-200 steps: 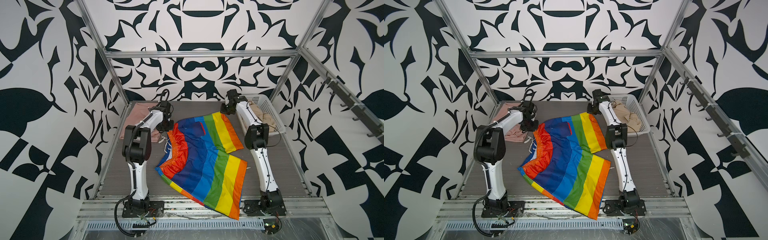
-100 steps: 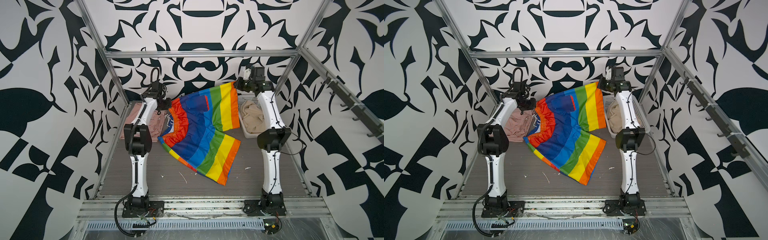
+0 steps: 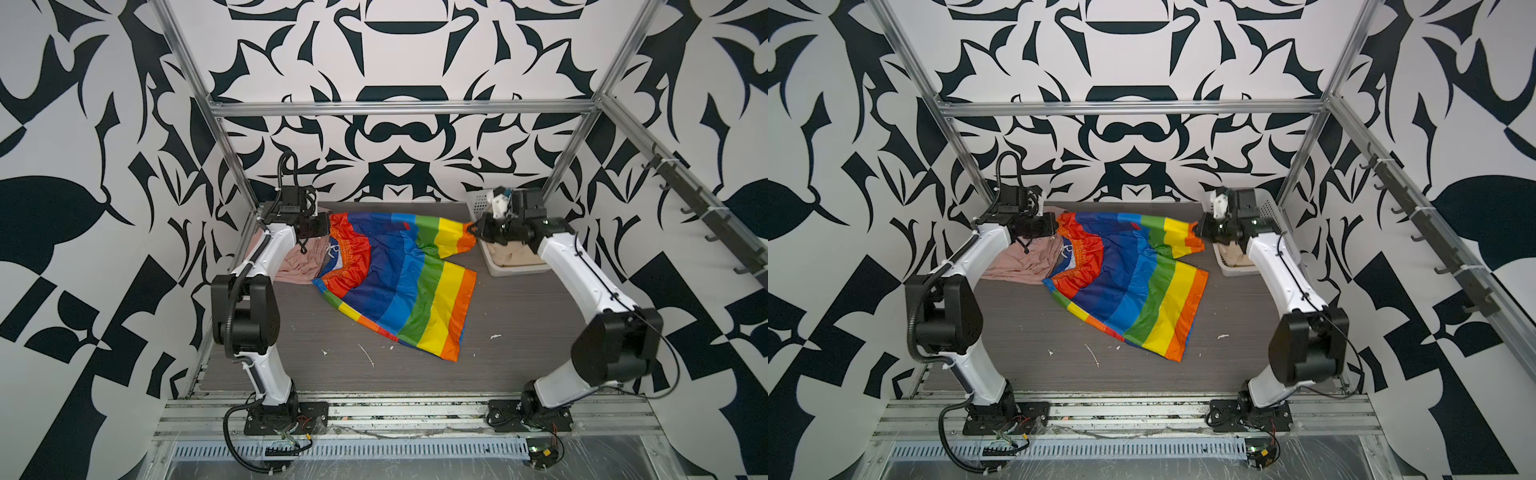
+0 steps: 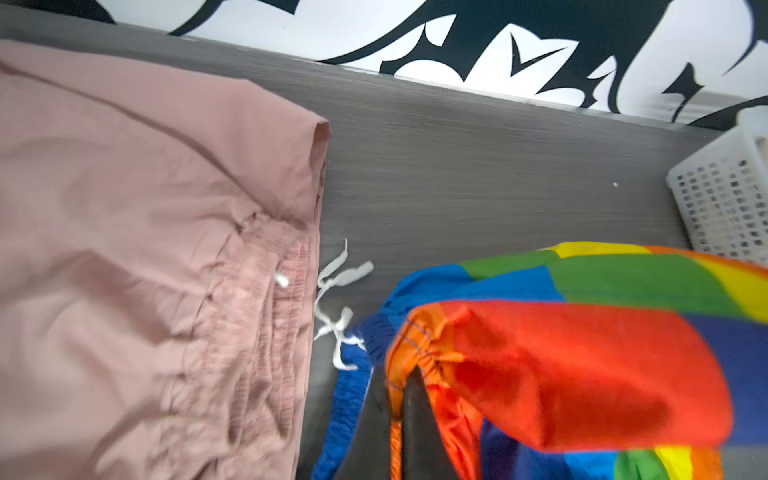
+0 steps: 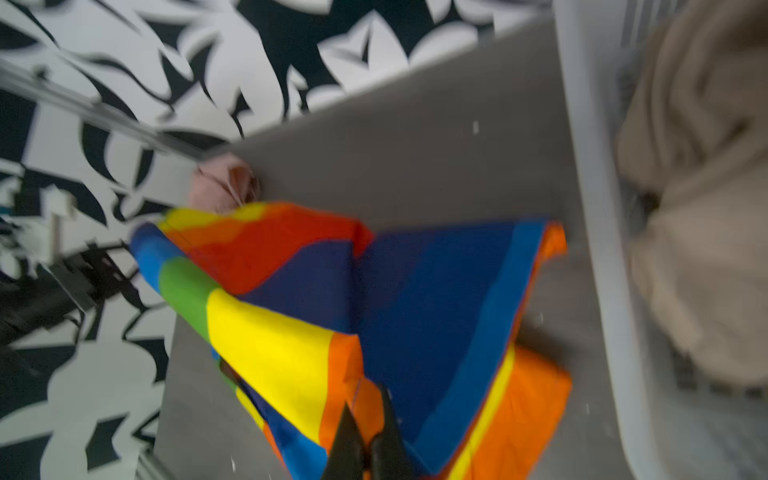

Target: Fold and stack the shorts

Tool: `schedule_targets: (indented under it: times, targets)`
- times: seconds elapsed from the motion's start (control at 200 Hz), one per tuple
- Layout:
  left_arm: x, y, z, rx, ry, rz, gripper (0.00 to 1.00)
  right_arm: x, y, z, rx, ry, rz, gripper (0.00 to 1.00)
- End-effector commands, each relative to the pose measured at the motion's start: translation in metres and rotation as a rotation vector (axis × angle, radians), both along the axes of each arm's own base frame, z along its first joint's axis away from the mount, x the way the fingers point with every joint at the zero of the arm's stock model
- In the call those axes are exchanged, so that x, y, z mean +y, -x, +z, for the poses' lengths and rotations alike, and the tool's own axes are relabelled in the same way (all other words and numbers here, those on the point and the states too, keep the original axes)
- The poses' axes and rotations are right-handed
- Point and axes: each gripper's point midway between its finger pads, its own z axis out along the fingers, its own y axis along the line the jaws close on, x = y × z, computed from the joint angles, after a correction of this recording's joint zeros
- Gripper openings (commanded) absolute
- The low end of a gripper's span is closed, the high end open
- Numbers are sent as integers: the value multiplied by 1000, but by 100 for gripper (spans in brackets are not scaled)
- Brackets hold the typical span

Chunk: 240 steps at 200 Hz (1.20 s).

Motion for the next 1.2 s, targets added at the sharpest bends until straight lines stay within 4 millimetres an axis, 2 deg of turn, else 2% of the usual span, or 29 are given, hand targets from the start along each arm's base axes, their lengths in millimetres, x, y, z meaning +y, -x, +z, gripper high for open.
schedule_targets:
  times: [0.0,0.065,0.12,0.22,0.365,0.53,0.625,0.725,0.81,0.885,0.975,1.045,1.12,1.195]
  targets:
    - [8,25,-4,-12,36,77,0,14,49,-32,13,8,35,0]
    - [14,50,-22,31,76,150,0,16,81,-71,89,20,46,0]
    - [12,71,-39,59,123,176,0,16,101,-102,161,11,37,0]
    - [19,102,-72,98,154,246,0,9,118,-142,243,33,3,0]
    - [18,125,-103,173,158,245,0,-8,109,-177,329,148,-50,0]
    - [7,121,-122,238,190,211,0,-19,81,-197,376,237,-82,0]
    - [-8,111,-120,259,251,182,0,-31,54,-198,364,300,-122,0]
    - [-24,98,-110,244,272,152,0,-34,19,-181,329,309,-129,0]
    - [-32,85,-89,218,285,125,0,-28,-7,-144,262,295,-114,0]
    - [-31,75,-60,165,270,107,0,-24,-19,-96,173,278,-111,0]
    - [-27,70,-27,91,225,84,0,-27,-13,-49,95,269,-114,0]
    - [-24,74,-21,79,200,79,0,-29,4,-33,69,275,-104,0]
    - [-20,82,-28,90,173,80,0,-25,27,-38,87,256,-78,0]
    - [-12,90,-48,110,136,105,0,-17,52,-61,130,239,-47,0]
